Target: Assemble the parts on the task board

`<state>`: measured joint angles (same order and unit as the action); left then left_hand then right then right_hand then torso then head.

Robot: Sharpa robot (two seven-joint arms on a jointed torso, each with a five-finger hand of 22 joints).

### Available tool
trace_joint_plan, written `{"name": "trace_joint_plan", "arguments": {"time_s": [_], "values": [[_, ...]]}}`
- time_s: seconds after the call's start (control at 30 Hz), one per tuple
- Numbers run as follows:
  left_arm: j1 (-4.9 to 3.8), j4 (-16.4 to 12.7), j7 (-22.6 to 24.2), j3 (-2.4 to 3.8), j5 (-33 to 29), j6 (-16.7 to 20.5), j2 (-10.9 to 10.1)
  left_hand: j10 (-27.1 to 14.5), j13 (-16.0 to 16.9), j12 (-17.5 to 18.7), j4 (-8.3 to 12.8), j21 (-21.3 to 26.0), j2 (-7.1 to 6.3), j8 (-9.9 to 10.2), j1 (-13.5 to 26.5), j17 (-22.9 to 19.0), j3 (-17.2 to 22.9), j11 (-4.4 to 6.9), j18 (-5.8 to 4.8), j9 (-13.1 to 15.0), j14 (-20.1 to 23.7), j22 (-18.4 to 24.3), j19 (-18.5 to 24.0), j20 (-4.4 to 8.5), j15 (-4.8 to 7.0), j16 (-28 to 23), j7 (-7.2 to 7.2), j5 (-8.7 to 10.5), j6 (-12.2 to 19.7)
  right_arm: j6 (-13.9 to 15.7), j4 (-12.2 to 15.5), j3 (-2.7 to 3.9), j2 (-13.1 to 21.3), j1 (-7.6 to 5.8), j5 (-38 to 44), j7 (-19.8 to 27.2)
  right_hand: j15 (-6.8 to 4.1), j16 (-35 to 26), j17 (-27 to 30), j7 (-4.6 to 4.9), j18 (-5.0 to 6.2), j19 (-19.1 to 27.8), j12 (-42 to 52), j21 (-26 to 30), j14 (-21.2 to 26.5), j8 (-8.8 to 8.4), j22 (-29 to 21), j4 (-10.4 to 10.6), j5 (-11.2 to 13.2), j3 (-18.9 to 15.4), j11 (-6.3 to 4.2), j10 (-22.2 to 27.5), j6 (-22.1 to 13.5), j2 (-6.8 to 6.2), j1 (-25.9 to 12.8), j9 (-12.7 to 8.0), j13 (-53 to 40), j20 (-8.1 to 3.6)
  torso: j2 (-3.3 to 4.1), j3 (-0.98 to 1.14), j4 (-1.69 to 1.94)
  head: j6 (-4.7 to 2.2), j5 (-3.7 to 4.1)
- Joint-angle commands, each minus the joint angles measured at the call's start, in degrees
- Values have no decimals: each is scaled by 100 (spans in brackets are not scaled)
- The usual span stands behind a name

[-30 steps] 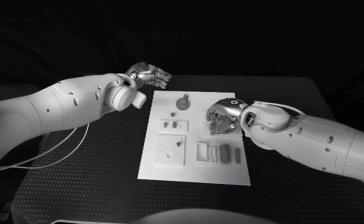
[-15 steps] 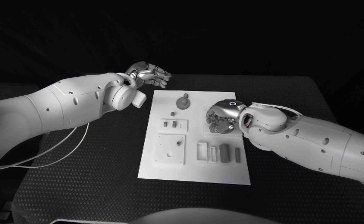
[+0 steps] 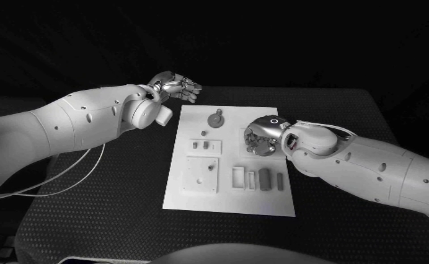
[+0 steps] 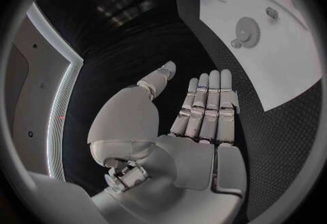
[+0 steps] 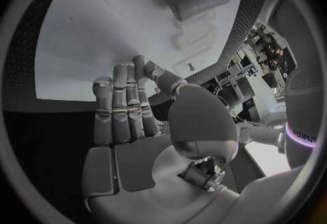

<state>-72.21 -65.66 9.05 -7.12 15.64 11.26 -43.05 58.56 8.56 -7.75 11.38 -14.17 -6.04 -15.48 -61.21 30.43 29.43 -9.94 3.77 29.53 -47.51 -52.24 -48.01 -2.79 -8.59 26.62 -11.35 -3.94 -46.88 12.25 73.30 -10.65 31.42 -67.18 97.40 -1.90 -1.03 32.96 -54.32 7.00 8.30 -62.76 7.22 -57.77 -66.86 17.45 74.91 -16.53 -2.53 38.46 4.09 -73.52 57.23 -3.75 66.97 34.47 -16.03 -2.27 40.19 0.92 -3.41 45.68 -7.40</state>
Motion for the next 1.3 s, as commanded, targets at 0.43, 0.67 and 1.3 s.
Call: {"name": "trace_joint_plan", "arguments": {"time_s": [0.43, 0.67, 1.3], "values": [[-8, -14, 67, 3, -36, -72, -3, -37, -9, -32, -30, -16, -25, -37, 31, 13, -4, 9, 82, -7, -55, -8, 34, -7, 1, -37, 11, -4, 7, 398, 130, 5, 57, 12, 209, -95, -29, 29, -38, -35, 670, -85, 46, -86, -111, 70, 108, -12, -19, 156, -34, -79, 57, 40, 102, 90, -198, -37, -5, -4, -3, -1, 4], [-8, -7, 67, 3, -36, -70, -1, -38, -11, -33, -30, -15, -25, -38, 31, 16, -4, 9, 83, -7, -55, -9, 34, -7, 1, -40, 11, -5, 8, 445, 313, 67, 165, -32, 231, -131, -35, 29, -46, -41, 670, -95, 52, -102, -127, 83, 108, -11, -19, 178, -41, -90, 65, 22, 111, 112, -223, -48, -4, -7, 0, -3, 4], [-9, -3, 74, 4, -36, -61, 7, -39, -15, -36, -31, -14, -25, -41, 32, 24, -5, 9, 82, -9, -57, -10, 35, -7, 2, -46, 11, -5, 10, 339, 1027, 302, 294, -265, -114, -47, -44, 26, -57, -50, 670, -105, 62, -125, -148, 102, 107, -9, -19, 205, -53, -109, 76, -6, 121, 148, -265, -62, -5, -7, -7, -9, -33]]}}
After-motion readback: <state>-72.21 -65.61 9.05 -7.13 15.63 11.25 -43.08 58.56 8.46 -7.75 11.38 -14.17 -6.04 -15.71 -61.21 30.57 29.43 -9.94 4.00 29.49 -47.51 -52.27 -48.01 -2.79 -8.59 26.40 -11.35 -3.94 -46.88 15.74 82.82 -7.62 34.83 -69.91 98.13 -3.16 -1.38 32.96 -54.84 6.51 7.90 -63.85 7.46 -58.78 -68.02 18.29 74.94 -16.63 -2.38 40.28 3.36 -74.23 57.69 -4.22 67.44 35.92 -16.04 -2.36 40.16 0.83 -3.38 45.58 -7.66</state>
